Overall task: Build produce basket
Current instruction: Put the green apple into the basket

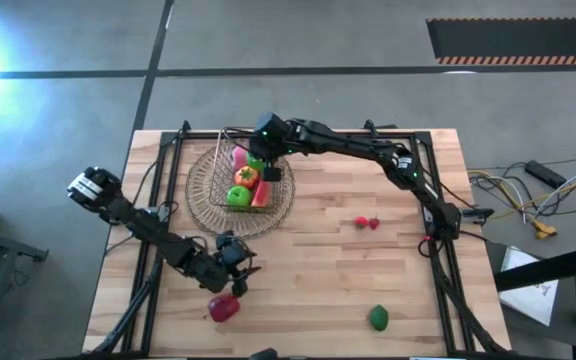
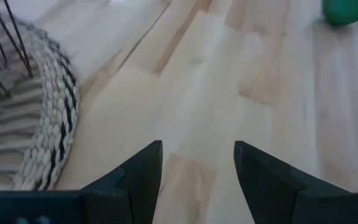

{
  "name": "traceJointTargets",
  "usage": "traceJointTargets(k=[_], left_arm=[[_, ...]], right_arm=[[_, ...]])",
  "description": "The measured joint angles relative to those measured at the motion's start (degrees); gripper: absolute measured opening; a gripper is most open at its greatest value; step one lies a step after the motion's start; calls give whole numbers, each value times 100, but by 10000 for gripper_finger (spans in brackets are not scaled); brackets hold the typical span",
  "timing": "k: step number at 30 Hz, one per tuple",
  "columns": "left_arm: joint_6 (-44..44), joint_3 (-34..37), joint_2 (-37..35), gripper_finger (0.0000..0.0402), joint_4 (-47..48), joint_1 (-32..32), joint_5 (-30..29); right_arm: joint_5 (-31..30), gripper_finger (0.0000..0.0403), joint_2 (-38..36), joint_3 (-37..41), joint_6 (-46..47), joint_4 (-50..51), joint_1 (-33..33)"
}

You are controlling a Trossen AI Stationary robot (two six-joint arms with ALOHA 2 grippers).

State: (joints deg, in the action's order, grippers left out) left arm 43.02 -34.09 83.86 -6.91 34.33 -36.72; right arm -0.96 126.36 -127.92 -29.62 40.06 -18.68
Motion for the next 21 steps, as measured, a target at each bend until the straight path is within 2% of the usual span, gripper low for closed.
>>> traceJointTargets(k=[5,10,21], left_arm=[[-143,38,-278,183,5,218,-351],[-151,79,-426,183,-2,385,-661],[-164,94,-426,183,17,417,-838]], right_arm=[[443,11,69,20,28,30,-15],[443,11,204,48,42,300,-56],[447,11,258,83,-20,590,-85]])
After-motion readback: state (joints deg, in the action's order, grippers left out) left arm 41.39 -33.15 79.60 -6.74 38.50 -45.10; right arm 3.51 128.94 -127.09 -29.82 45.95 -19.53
